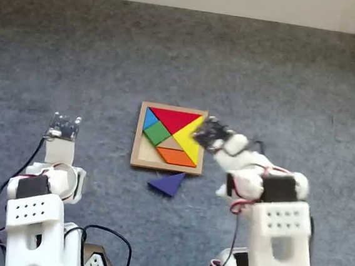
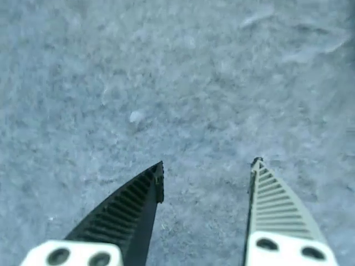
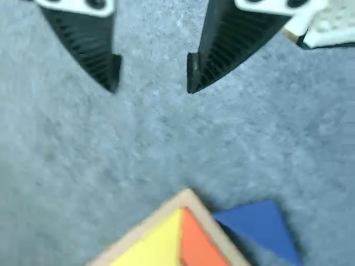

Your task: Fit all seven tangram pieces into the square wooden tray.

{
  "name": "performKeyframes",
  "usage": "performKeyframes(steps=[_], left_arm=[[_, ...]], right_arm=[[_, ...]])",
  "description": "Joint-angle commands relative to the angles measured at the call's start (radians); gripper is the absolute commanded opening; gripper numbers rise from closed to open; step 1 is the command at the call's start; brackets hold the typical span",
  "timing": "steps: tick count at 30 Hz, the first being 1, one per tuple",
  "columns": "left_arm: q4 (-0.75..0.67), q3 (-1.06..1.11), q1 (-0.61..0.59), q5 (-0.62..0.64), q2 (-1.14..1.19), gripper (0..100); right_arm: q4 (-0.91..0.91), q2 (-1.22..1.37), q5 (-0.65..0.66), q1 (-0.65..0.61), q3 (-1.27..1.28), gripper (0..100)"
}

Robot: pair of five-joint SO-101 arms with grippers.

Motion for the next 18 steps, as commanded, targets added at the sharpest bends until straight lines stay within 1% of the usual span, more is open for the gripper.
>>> performKeyframes(steps=[1, 4, 9, 12, 15, 18], left_arm=[[-0.025, 0.001, -0.062, 0.009, -0.015, 24], [-0.021, 0.002, -0.084, 0.009, -0.015, 24], [-0.023, 0.004, -0.087, 0.009, -0.015, 24], [-0.023, 0.005, -0.094, 0.009, -0.013, 24], [-0.026, 0.005, -0.131, 0.009, -0.012, 24], [-0.026, 0.005, -0.142, 0.009, -0.012, 24]], right_arm=[[-0.001, 0.068, 0.064, -0.153, -0.059, 30.7], [-0.002, 0.122, 0.12, -0.282, -0.054, 31.0], [-0.007, 0.252, 0.129, -0.443, -0.061, 31.0], [-0.056, 0.337, 0.129, -0.487, -0.061, 31.0], [-0.142, 0.404, 0.133, -0.498, -0.061, 31.0], [-0.196, 0.456, 0.198, -0.498, -0.061, 31.0]])
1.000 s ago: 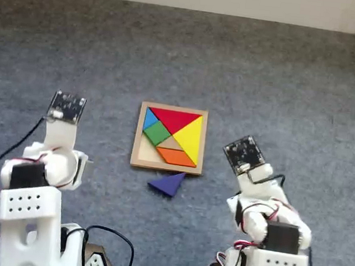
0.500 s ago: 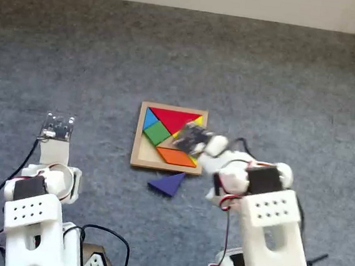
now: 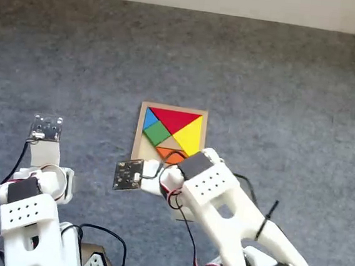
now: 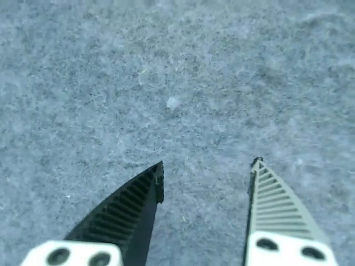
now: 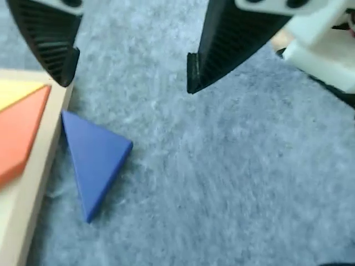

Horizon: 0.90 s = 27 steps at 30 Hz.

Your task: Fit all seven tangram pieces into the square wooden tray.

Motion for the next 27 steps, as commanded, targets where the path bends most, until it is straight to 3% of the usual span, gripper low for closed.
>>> performKeyframes(steps=[1, 12, 27], left_arm=[[-0.017, -0.002, -0.019, 0.009, -0.012, 24], [-0.017, -0.002, -0.016, 0.009, -0.008, 24], [-0.017, -0.001, -0.012, 0.008, -0.008, 24]], right_arm=[[-0.061, 0.036, 0.066, -0.016, -0.059, 31.0], [-0.206, 0.219, 0.078, -0.041, -0.061, 31.0], [-0.205, 0.397, 0.078, -0.058, -0.205, 31.0]])
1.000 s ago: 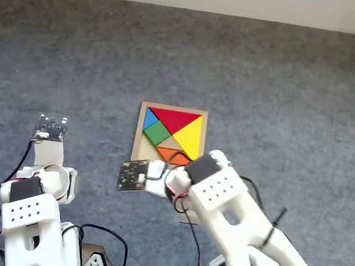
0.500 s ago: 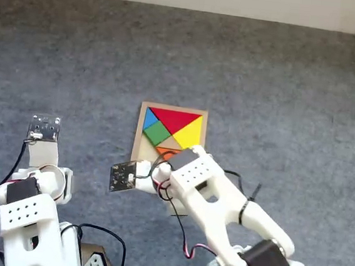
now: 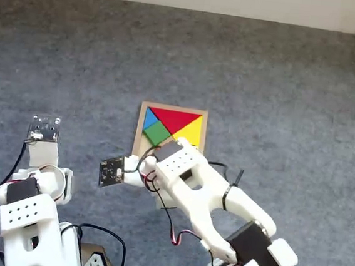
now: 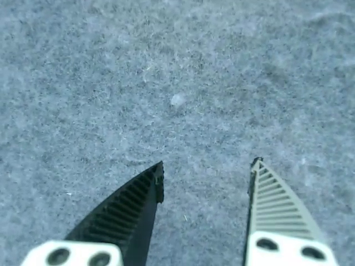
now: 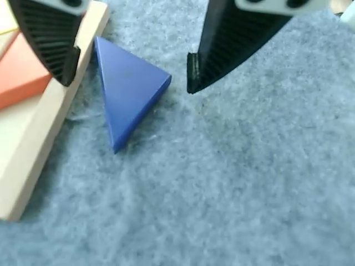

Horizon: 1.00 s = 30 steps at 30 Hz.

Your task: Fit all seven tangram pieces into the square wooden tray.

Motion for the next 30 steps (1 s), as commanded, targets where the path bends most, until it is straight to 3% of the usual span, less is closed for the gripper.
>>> performKeyframes(steps=[1, 8, 18, 30], left_arm=[[-0.017, -0.004, -0.004, 0.008, -0.008, 24], [-0.017, -0.004, -0.004, 0.008, -0.008, 24], [-0.018, -0.004, -0.004, 0.008, -0.008, 24], [-0.02, 0.005, -0.004, 0.008, -0.015, 24]], right_arm=[[-0.01, 0.021, 0.014, -0.008, -0.048, 31.0], [-0.005, 0.021, 0.091, 0.028, -0.048, 31.0], [0.107, 0.018, 0.083, 0.025, -0.056, 31.0], [0.107, 0.025, 0.081, -0.027, -0.051, 31.0]])
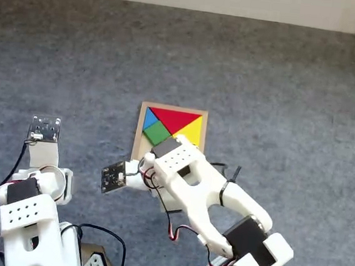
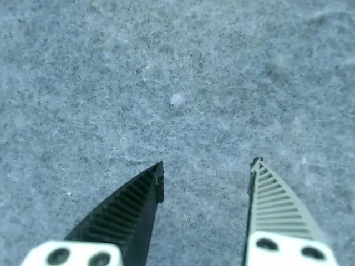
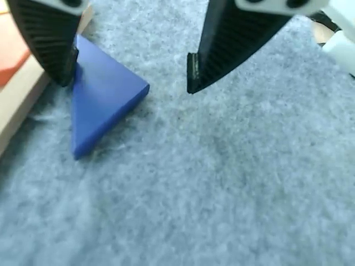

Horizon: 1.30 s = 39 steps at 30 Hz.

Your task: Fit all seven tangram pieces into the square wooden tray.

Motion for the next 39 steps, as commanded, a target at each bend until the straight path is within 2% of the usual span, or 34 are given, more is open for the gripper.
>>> performKeyframes(steps=[1, 9, 19, 24, 30, 39], left_arm=[[-0.023, -0.002, -0.004, 0.008, -0.015, 24], [-0.028, -0.001, -0.004, 0.008, -0.015, 24], [-0.028, -0.001, -0.004, 0.008, -0.015, 24], [-0.028, -0.001, -0.004, 0.008, -0.015, 24], [-0.028, -0.001, -0.004, 0.008, -0.015, 24], [-0.028, -0.001, -0.004, 0.008, -0.015, 24]], right_arm=[[0.004, -0.002, 0.008, -0.021, -0.022, 31.0], [-0.12, -0.002, 0.008, 0.012, 0.022, 31.0], [-0.119, -0.001, 0.008, 0.015, 0.048, 30.8], [-0.131, -0.001, 0.011, 0.015, 0.074, 23.6], [-0.209, -0.001, 0.011, 0.027, 0.139, 23.5], [-0.216, -0.002, 0.011, 0.068, 0.148, 23.5]])
